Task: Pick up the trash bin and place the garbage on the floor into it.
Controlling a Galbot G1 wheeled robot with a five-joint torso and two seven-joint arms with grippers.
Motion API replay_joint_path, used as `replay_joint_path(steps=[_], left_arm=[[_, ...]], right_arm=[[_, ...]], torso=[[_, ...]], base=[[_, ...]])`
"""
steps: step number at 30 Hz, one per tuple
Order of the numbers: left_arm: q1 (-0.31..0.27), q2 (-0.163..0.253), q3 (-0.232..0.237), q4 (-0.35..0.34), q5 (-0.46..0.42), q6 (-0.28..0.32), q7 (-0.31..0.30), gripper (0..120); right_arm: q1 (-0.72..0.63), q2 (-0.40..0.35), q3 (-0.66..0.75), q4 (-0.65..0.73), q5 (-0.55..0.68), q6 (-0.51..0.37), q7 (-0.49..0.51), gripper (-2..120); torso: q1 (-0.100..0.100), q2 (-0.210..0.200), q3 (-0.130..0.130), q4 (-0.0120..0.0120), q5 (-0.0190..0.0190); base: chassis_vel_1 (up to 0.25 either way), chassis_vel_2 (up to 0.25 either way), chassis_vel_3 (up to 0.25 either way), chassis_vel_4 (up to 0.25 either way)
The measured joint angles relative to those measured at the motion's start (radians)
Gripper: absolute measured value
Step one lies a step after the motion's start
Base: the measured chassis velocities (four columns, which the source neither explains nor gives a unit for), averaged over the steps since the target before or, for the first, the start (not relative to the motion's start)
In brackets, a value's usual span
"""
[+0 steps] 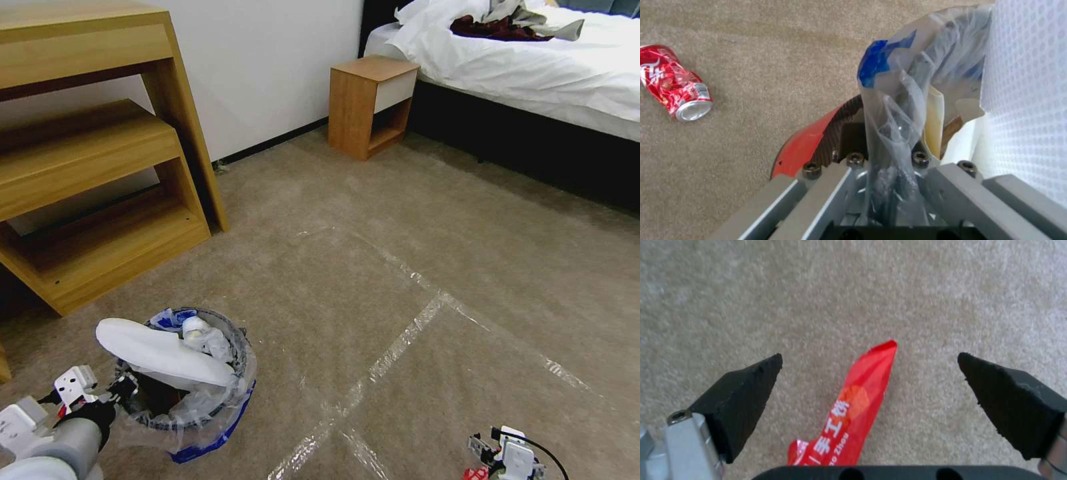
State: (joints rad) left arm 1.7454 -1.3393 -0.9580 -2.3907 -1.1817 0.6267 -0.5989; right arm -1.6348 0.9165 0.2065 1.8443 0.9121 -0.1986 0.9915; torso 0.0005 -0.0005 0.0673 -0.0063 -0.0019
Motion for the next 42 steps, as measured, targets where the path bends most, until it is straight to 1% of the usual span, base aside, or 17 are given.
replay_joint_path(steps=[10,15,21,25,27,28,30,32,35,37,38,40,42], left_arm=[[-0.001,0.001,0.017,0.012,0.016,-0.001,0.002,0],[0.006,0.002,0.014,0.003,0.016,-0.001,0.003,0],[0.021,-0.017,0.016,-0.001,0.034,-0.001,0.009,0],[0.023,-0.023,0.021,-0.004,0.043,-0.001,0.011,0],[0.024,-0.025,0.023,-0.007,0.046,-0.001,0.011,0],[0.025,-0.028,0.025,-0.008,0.05,-0.001,0.012,0],[0.027,-0.029,0.026,-0.008,0.052,-0.001,0.012,0],[0.028,-0.034,0.032,-0.008,0.061,-0.001,0.014,0],[0.03,-0.037,0.038,-0.009,0.067,-0.001,0.015,0],[0.032,-0.036,0.039,-0.01,0.069,-0.001,0.016,0],[0.032,-0.036,0.039,-0.01,0.069,-0.001,0.016,0],[0.032,-0.032,0.037,-0.01,0.068,-0.001,0.017,0],[0.032,-0.028,0.035,-0.01,0.066,-0.001,0.017,0]], right_arm=[[0.015,0.002,-0.019,-0.026,0.013,-0.007,0.013,100],[0.015,0.004,-0.017,-0.024,0.014,-0.013,0.013,100],[0.011,-0.003,-0.015,-0.023,0.018,-0.022,0.024,100],[0.009,-0.001,-0.013,-0.015,0.045,-0.03,0.044,100],[0.012,0.009,-0.008,-0.018,0.08,-0.031,0.048,100],[0.011,0.019,0.001,-0.025,0.107,-0.03,0.03,100],[0.012,0.024,0.006,-0.029,0.116,-0.025,0.016,100],[0.024,0.039,0.009,-0.062,0.128,0.005,-0.033,100],[0.027,0.045,0.01,-0.08,0.141,0.015,-0.074,100],[0.025,0.048,0.014,-0.095,0.143,0.039,-0.127,100],[0.025,0.048,0.014,-0.095,0.143,0.039,-0.127,100],[0.026,0.048,0.02,-0.118,0.146,0.064,-0.183,100],[0.032,0.05,0.024,-0.142,0.145,0.073,-0.199,100]], torso=[[0.0,0.0,0.0,0.0,0.0],[0.0,0.0,0.0,0.0,0.0001],[0.0,0.0,0.0,0.0,0.0],[0.0,0.0,0.0,0.0,-0.0001],[0.0,0.0,0.0,0.0,0.0001],[0.0,0.0,0.0,0.0,0.0],[0.0,0.0,0.0,-0.0001,0.0],[0.0,0.0,0.0,0.0001,0.0],[0.0,0.0,0.0,0.0,0.0002],[0.0,0.0,0.0,0.0,-0.0001],[0.0,0.0,0.0,0.0,-0.0001],[0.0,0.0,0.0,0.0,0.0],[0.0,0.0,0.0,0.0,0.0]], base=[[0.0,0.0,0.0,0.0],[0.0,0.0,0.0,0.0],[0.0,0.0,0.0,0.0],[0.0,0.0,0.0,0.0],[0.0,0.0,0.0,0.0],[0.0,0.0,0.0,0.0],[0.0,0.0,0.0,0.0],[0.0,0.0,0.0,0.0],[0.0,0.0,0.0,0.0],[0.0,0.0,0.0,0.0],[0.0,0.0,0.0,0.0],[0.0,0.0,0.0,0.0],[0.0,0.0,0.0,0.0]])
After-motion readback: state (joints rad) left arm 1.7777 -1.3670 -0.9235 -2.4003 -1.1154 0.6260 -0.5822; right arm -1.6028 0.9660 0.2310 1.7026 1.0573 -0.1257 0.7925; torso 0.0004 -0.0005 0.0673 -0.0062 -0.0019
